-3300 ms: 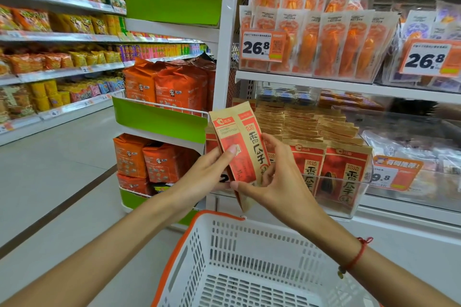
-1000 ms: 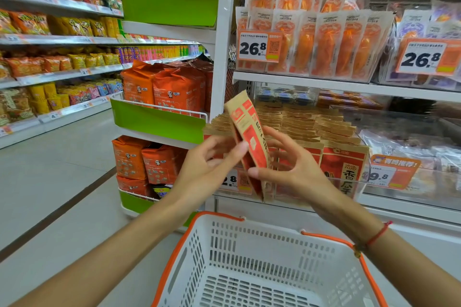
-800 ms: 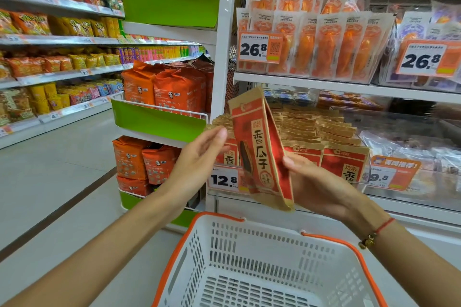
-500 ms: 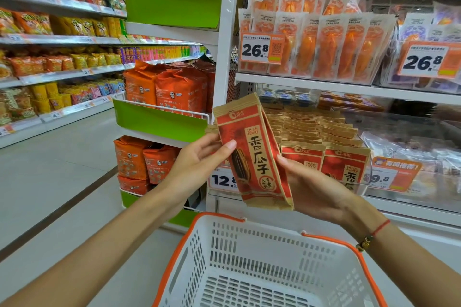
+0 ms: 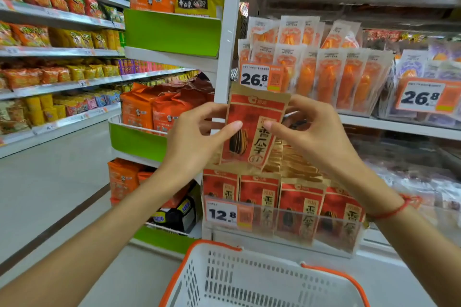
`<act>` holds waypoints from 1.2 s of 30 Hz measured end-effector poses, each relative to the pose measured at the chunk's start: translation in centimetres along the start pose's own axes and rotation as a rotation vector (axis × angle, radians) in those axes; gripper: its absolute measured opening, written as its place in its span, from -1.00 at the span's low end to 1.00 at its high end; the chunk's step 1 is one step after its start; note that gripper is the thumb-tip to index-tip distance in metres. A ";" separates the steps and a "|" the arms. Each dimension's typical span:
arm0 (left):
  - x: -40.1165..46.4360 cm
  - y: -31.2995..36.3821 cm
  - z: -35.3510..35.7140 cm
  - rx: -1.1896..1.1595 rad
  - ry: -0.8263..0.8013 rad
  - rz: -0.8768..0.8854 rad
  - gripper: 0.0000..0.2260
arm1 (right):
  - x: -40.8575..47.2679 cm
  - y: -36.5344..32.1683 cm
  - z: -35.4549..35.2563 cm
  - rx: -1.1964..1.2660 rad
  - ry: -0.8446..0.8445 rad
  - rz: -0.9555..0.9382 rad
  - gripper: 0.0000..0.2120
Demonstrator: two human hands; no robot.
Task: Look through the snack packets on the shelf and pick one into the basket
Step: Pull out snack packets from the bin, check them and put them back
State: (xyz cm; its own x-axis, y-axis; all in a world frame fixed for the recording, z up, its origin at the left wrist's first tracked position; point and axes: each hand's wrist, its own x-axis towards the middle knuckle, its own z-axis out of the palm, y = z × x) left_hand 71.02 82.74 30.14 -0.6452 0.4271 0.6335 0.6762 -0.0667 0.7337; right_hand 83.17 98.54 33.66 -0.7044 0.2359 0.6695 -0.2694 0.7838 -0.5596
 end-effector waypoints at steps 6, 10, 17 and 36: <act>5.8 -1.8 1.0 0.120 0.077 -0.001 -0.82 | 5.7 2.8 0.5 -0.173 0.107 -0.075 -0.85; 7.8 -4.2 1.9 0.262 0.100 -0.049 -0.84 | 7.5 6.2 2.4 -0.245 0.133 -0.121 -0.85; 9.0 -8.7 3.5 0.353 0.108 -0.149 -0.85 | 8.6 11.6 5.7 -0.219 0.167 -0.118 -0.84; 9.3 -9.9 5.5 0.896 -0.456 0.064 -0.52 | 9.4 15.3 7.8 -0.599 -0.229 0.069 -0.80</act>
State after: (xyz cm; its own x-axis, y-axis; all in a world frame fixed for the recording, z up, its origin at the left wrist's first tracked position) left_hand 60.26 92.33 27.45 -0.5277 0.7630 0.3733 0.8439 0.5211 0.1279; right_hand 67.25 108.28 27.55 -0.8469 0.2209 0.4837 0.1486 0.9717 -0.1836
